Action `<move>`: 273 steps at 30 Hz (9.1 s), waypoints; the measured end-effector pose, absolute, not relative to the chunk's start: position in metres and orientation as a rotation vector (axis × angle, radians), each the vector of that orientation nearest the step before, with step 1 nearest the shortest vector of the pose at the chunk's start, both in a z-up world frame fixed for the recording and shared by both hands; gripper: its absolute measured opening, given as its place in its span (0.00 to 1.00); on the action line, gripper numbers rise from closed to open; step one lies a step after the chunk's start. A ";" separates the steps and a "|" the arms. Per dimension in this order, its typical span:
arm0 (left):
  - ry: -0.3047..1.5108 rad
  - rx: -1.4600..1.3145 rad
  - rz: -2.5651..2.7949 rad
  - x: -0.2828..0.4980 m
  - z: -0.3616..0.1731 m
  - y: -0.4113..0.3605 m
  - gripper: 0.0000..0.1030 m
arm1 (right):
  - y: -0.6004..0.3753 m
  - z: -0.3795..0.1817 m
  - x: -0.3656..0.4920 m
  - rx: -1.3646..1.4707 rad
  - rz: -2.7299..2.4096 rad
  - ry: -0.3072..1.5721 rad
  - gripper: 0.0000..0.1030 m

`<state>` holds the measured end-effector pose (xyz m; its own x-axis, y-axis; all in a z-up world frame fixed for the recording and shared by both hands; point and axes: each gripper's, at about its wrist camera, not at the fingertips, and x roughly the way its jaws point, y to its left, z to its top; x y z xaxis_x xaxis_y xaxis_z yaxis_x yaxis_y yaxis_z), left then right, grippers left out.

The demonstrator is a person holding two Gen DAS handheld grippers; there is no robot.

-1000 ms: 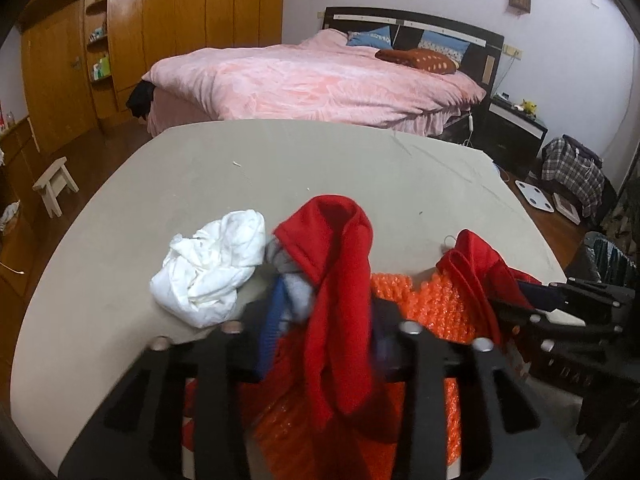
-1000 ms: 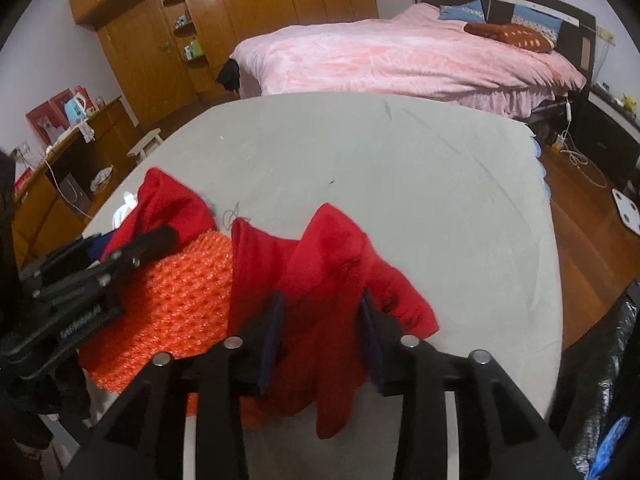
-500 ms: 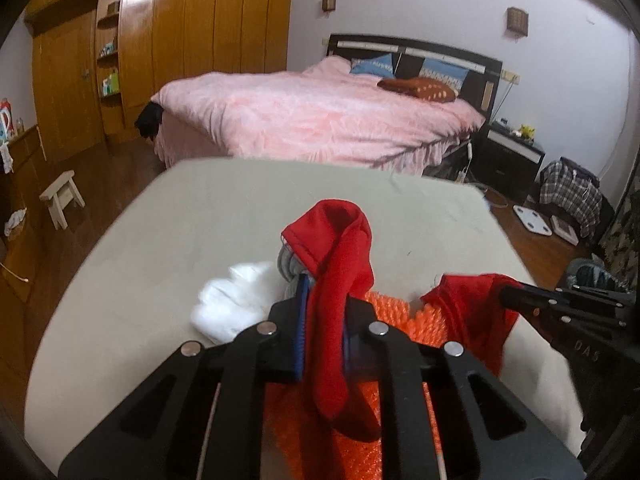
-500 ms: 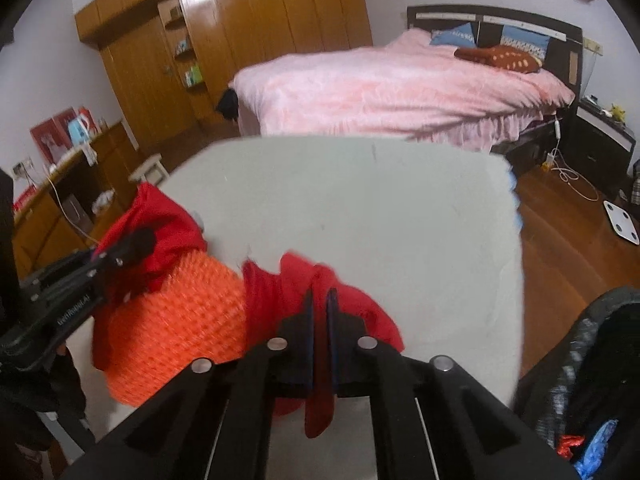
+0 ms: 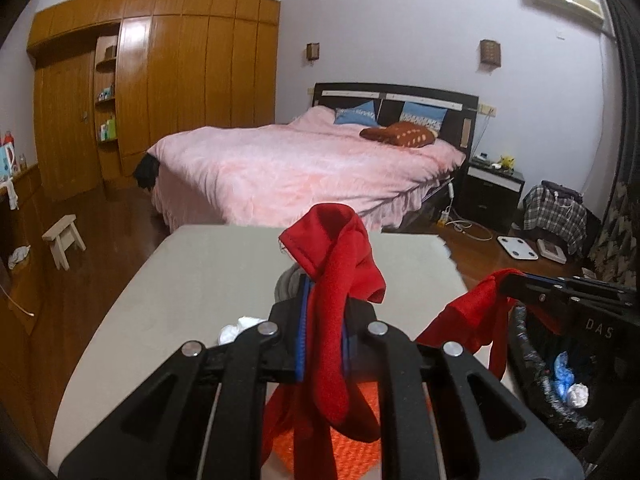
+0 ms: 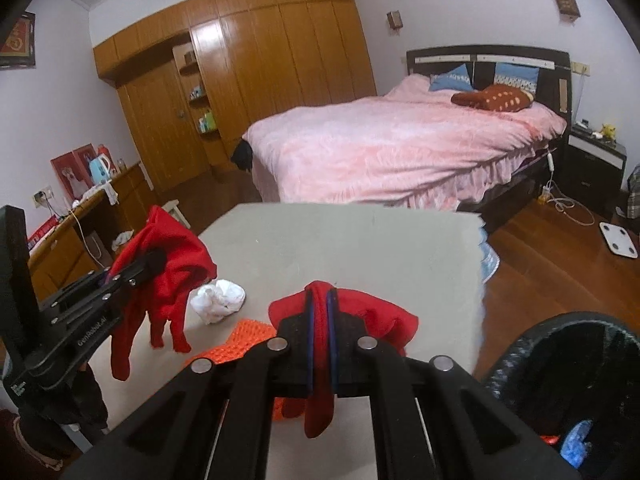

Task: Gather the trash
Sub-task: 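Lift the red cloth with both tools and carry it toward the bin, then lower the red cloth into the bin and open both tools, then grasp the grey sock on the table with the right tool, then grasp the white tissue with the left tool while the right tool holds the sock, then carry the white tissue and grey sock over the bin with both tools, then open both tools to drop the tissue and sock into the bin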

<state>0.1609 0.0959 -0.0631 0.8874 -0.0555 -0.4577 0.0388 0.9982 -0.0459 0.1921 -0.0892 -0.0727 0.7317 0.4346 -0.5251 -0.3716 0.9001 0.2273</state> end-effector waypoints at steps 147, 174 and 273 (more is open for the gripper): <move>0.710 -0.070 0.009 0.239 -0.146 0.163 0.31 | -0.062 -0.150 0.243 0.033 0.383 0.768 0.48; 0.619 -0.052 -0.046 0.161 -0.077 0.111 0.22 | -0.079 -0.091 0.196 0.058 0.413 0.652 0.48; 0.566 0.059 -0.493 0.142 -0.081 -0.101 0.89 | -0.302 -0.068 0.079 0.178 -0.079 0.519 0.94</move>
<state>0.1420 -0.1010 -0.0807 0.7312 -0.4320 -0.5280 0.4640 0.8823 -0.0794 0.0787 -0.3022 -0.0680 0.8659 -0.0300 -0.4994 0.1200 0.9815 0.1490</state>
